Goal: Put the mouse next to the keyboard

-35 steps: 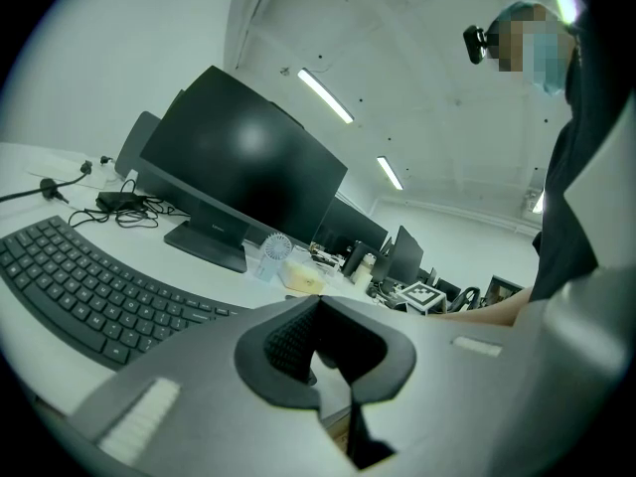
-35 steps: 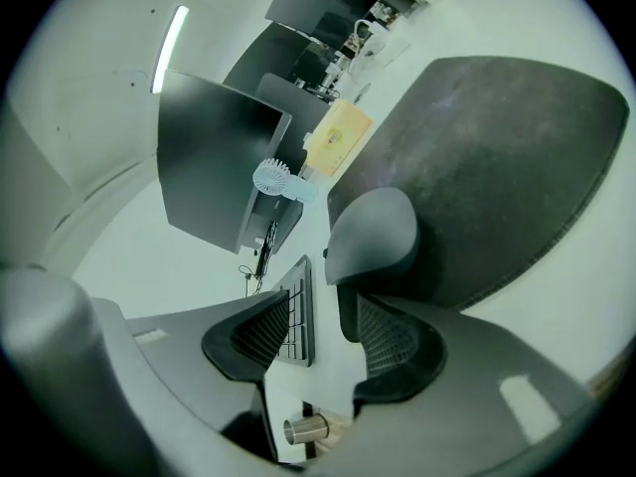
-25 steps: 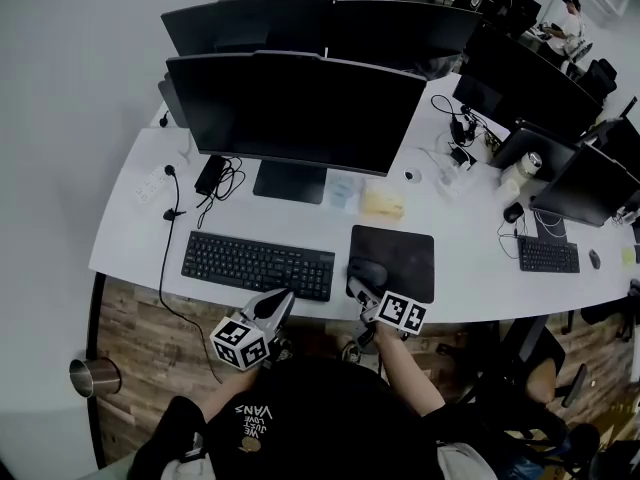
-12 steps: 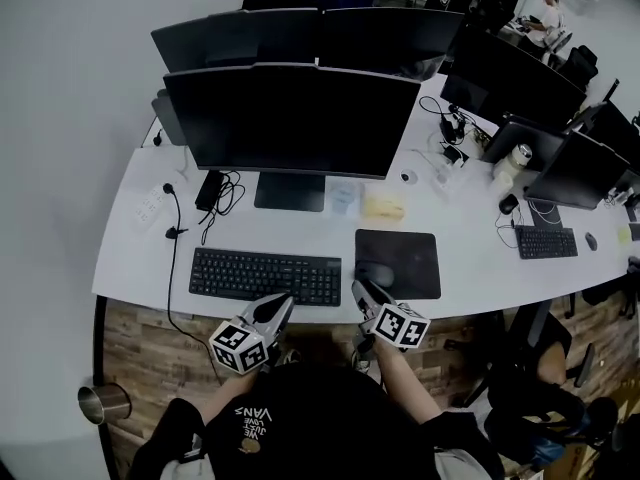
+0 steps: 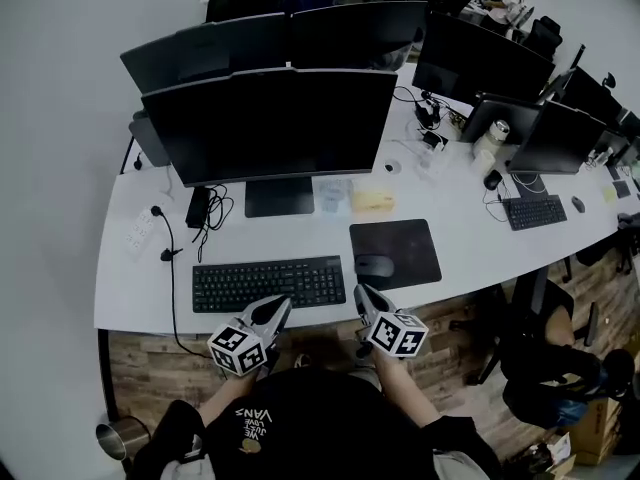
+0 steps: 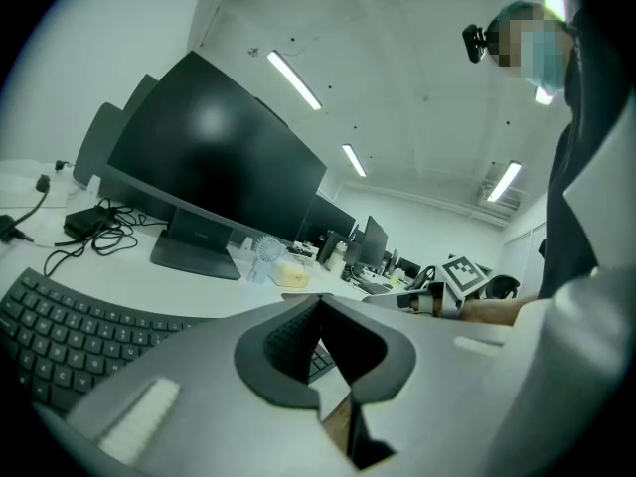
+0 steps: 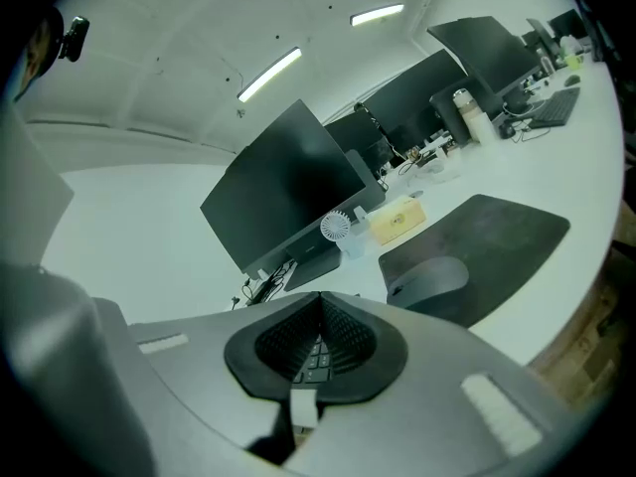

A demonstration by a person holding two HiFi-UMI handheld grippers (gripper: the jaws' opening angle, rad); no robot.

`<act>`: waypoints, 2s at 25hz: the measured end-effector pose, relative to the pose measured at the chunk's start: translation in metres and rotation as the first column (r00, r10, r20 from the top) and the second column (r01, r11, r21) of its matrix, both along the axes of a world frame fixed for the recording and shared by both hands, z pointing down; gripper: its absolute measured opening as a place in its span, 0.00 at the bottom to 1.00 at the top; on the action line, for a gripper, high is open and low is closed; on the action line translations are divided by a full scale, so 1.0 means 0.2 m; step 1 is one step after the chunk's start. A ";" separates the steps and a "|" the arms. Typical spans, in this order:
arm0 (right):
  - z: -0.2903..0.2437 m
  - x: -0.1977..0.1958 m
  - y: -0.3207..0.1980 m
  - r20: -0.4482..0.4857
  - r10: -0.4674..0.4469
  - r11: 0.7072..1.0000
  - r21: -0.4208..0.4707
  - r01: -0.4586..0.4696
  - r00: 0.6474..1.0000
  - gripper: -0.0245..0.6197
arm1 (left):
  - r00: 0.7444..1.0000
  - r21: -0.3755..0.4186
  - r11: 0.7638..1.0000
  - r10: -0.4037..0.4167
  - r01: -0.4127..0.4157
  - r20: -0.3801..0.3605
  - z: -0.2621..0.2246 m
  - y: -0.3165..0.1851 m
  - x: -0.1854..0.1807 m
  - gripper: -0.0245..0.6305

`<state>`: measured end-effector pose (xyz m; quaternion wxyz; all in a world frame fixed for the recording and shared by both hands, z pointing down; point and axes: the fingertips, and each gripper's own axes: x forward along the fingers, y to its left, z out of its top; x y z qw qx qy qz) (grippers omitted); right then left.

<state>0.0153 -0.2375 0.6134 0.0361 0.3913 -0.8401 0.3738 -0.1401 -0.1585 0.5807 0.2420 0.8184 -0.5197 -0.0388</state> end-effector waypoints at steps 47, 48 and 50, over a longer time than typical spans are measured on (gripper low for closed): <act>-0.10 0.61 0.49 -0.115 -0.371 0.922 0.074 0.380 0.922 0.05 | 0.964 -0.004 0.964 -0.265 0.265 -0.008 -0.04 0.50 0.79 0.04; -0.09 0.63 0.50 -0.120 -0.374 0.921 0.071 0.383 0.920 0.05 | 0.963 -0.004 0.963 -0.269 0.269 -0.009 -0.03 0.51 0.81 0.04; -0.07 0.66 0.51 -0.130 -0.381 0.918 0.064 0.391 0.915 0.05 | 0.961 -0.006 0.961 -0.276 0.276 -0.014 -0.02 0.53 0.84 0.04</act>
